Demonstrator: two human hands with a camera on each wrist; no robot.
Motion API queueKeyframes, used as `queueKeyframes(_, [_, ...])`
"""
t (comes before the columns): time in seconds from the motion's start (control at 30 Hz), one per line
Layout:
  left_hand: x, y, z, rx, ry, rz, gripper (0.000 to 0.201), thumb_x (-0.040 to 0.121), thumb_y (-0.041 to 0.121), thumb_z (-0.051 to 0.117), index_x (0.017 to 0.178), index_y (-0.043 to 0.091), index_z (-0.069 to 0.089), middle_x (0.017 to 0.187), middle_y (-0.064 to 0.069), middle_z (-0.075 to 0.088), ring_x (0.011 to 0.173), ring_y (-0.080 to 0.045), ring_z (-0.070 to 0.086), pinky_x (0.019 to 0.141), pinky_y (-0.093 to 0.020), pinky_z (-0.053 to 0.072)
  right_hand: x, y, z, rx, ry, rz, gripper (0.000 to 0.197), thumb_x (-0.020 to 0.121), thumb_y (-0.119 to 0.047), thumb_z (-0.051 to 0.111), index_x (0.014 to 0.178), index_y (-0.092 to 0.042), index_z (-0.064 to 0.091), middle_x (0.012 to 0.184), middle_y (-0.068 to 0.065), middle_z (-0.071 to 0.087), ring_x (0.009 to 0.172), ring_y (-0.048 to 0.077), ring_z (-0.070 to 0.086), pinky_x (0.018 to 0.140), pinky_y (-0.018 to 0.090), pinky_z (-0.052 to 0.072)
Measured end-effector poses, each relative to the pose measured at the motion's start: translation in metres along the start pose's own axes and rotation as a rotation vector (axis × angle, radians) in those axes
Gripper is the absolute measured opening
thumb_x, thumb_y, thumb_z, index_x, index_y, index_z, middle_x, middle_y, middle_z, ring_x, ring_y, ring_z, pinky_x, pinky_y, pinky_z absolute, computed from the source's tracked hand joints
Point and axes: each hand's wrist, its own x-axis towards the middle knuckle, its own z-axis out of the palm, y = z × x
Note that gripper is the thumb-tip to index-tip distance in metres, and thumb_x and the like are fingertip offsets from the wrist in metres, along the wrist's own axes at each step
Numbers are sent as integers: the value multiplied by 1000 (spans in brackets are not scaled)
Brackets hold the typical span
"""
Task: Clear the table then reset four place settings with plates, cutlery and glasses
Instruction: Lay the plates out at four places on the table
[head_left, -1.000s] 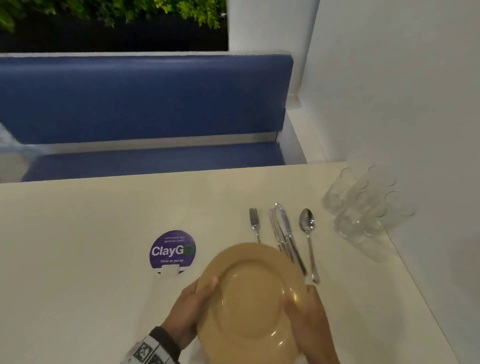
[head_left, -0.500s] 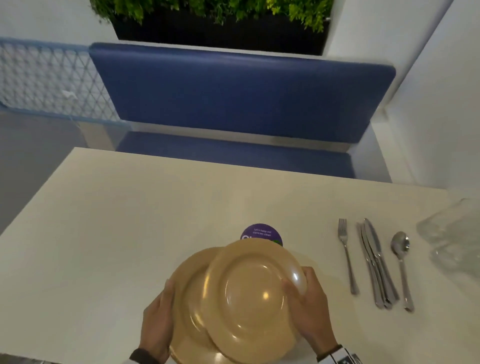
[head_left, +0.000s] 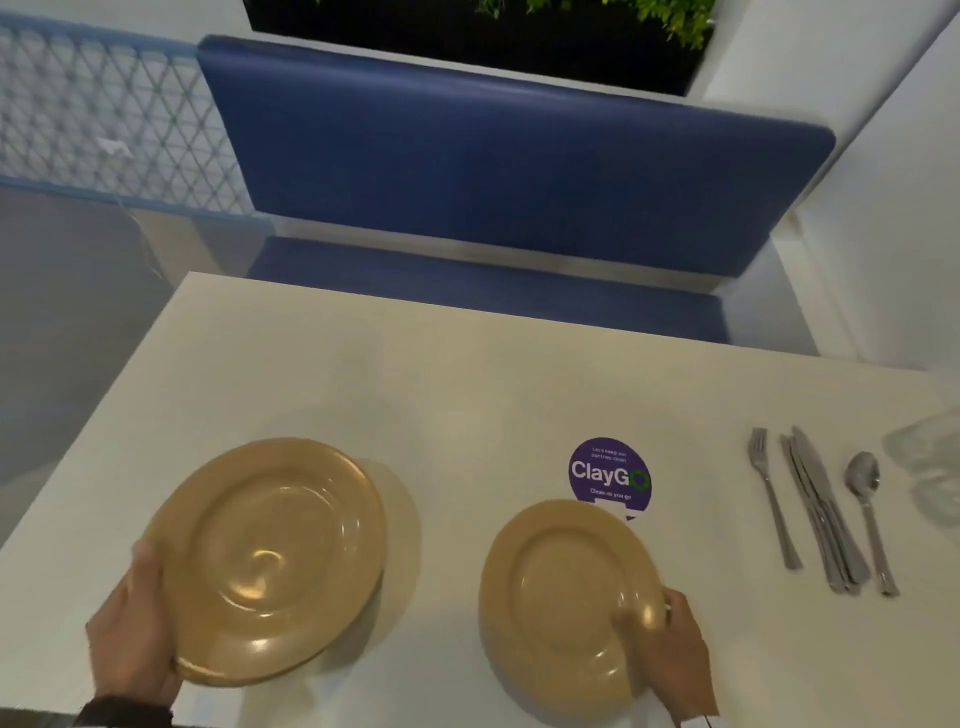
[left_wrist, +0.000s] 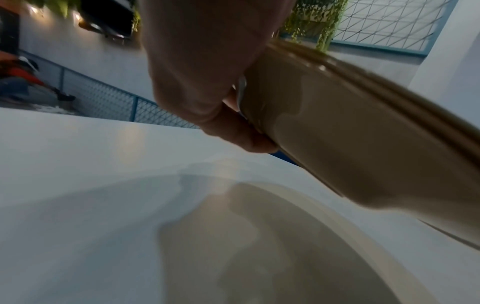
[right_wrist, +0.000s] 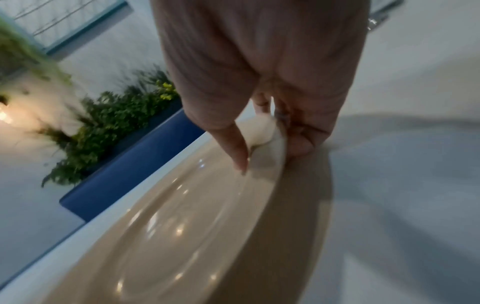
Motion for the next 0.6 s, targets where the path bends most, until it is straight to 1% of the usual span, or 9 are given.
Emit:
queueKeyframes(0.03, [0, 1, 3, -10, -26, -21, 95, 62, 92, 56, 121, 18, 70, 122, -4, 69, 112, -29, 64, 104, -50, 47, -3, 0, -1, -23, -12, -1, 37, 77, -35, 79, 104, -26, 56, 92, -4, 67, 88, 22, 63, 79, 35, 47])
queueKeyframes(0.1, [-3, 2, 12, -22, -84, -72, 83, 65, 87, 58, 107, 17, 72, 119, -5, 70, 109, -31, 65, 102, -52, 49, -9, 2, -5, -67, -3, 2, 33, 78, -37, 77, 102, -25, 57, 87, -7, 67, 82, 18, 64, 74, 32, 45])
queueKeyframes(0.17, [-9, 5, 23, -37, -113, -87, 68, 69, 81, 59, 91, 18, 69, 116, -7, 69, 104, -31, 65, 102, -53, 48, -15, 6, -6, -101, 10, 3, 32, 77, -34, 75, 103, -26, 57, 84, -10, 67, 76, 11, 62, 67, 28, 42])
queueKeyframes(0.23, [-19, 8, 35, -27, -134, -85, 57, 73, 77, 57, 79, 20, 64, 110, -9, 66, 98, -30, 61, 102, -54, 48, -17, 10, -8, -101, 10, 11, 34, 75, -36, 75, 102, -28, 57, 82, -10, 69, 76, 7, 63, 65, 25, 43])
queueKeyframes(0.3, [-27, 8, 44, -41, -155, -86, 50, 78, 73, 56, 76, 24, 61, 106, -9, 64, 94, -29, 58, 100, -53, 47, -16, 12, -10, -103, -9, 1, 34, 76, -40, 76, 101, -28, 57, 83, -9, 69, 78, 8, 64, 67, 27, 45])
queueKeyframes(0.33, [-30, 7, 47, -44, -163, -84, 49, 79, 73, 55, 77, 24, 61, 104, -8, 63, 94, -29, 57, 99, -53, 47, -16, 12, -12, -102, -26, -4, 34, 76, -39, 76, 101, -28, 56, 85, -9, 69, 79, 9, 64, 67, 27, 45])
queueKeyframes(0.4, [-40, 8, 54, -58, -198, -55, 48, 80, 72, 56, 78, 25, 63, 104, -7, 64, 95, -29, 58, 100, -54, 47, -14, 11, -16, -88, -59, -21, 35, 76, -36, 78, 100, -28, 54, 87, -8, 69, 79, 8, 63, 63, 22, 44])
queueKeyframes(0.5, [-54, 7, 61, -108, -241, -24, 37, 90, 63, 57, 79, 27, 62, 107, -6, 63, 98, -28, 57, 101, -51, 46, -9, 12, -19, -109, -88, -49, 34, 76, -36, 78, 99, -26, 54, 83, -8, 68, 75, 4, 62, 60, 17, 41])
queueKeyframes(0.6, [-66, 6, 67, -98, -262, -19, 42, 88, 65, 58, 85, 24, 67, 112, -6, 67, 101, -29, 63, 102, -51, 48, -1, 15, -18, -112, -134, -61, 35, 72, -30, 78, 100, -23, 56, 83, -6, 69, 75, 8, 65, 59, 20, 44])
